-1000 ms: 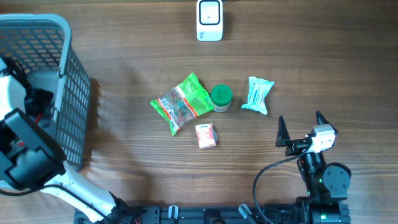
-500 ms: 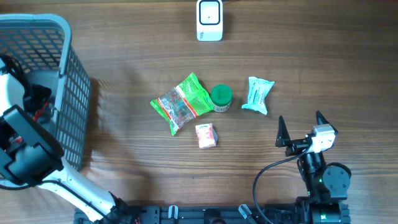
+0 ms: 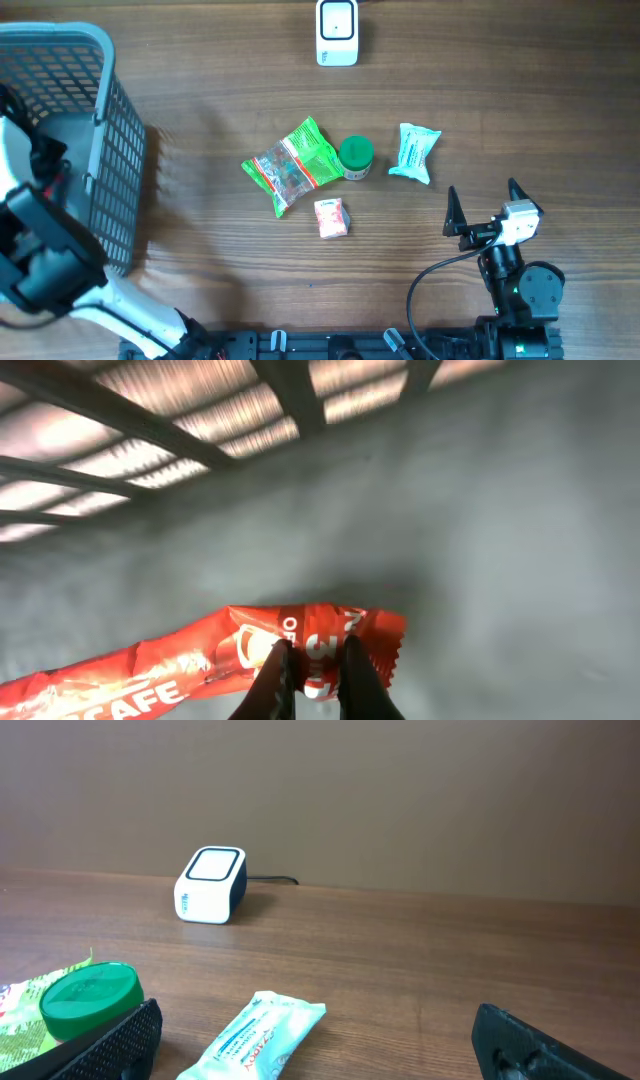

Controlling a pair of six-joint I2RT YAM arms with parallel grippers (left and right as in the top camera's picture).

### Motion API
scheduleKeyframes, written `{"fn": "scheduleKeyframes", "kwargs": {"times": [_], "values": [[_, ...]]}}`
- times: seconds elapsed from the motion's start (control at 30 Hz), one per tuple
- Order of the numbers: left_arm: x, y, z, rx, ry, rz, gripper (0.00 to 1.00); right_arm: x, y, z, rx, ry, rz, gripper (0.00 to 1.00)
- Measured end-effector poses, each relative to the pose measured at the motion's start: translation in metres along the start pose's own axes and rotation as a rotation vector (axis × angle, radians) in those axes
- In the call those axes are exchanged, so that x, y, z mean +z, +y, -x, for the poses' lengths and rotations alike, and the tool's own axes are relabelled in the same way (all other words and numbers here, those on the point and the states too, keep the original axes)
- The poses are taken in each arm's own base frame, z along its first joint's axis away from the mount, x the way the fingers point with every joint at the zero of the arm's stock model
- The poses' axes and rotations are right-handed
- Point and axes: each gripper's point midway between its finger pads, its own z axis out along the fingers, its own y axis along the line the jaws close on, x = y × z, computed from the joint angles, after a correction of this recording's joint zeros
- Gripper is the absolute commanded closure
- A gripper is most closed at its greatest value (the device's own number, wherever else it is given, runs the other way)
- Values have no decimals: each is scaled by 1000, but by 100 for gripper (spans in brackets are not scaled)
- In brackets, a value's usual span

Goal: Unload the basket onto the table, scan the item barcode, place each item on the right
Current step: 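Grasp the red Nescafe stick in the basket and place it on table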

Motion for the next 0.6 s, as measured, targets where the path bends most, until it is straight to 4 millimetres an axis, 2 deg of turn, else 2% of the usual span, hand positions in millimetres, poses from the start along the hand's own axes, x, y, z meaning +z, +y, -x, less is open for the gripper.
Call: {"fn": "scheduleKeyframes", "kwargs": {"times": [0.13,0.3,0.37,0.4,0.43,0.47,0.5,0.53,0.57,0.6], "values": [[-77,7,30,-57,-164,-110,96,0,0,0,0,0,0,0],[-123,-5,29,-68,-192,-283,96,0,0,0,0,0,0,0],[-167,-17,27,-60,-218,-448,96,0,0,0,0,0,0,0],[-209,-28,21,-34,-254,-584,96,0,0,0,0,0,0,0],[-237,-36,14,-6,-284,-665,96,0,0,0,0,0,0,0],[-266,-44,4,30,-313,-745,96,0,0,0,0,0,0,0],[-326,-61,-27,123,-359,-913,96,0,0,0,0,0,0,0],[-353,-70,-47,176,-372,-989,96,0,0,0,0,0,0,0],[-387,-80,-77,251,-373,-1091,96,0,0,0,0,0,0,0],[-418,-93,-120,361,-341,-1199,96,0,0,0,0,0,0,0]]}}
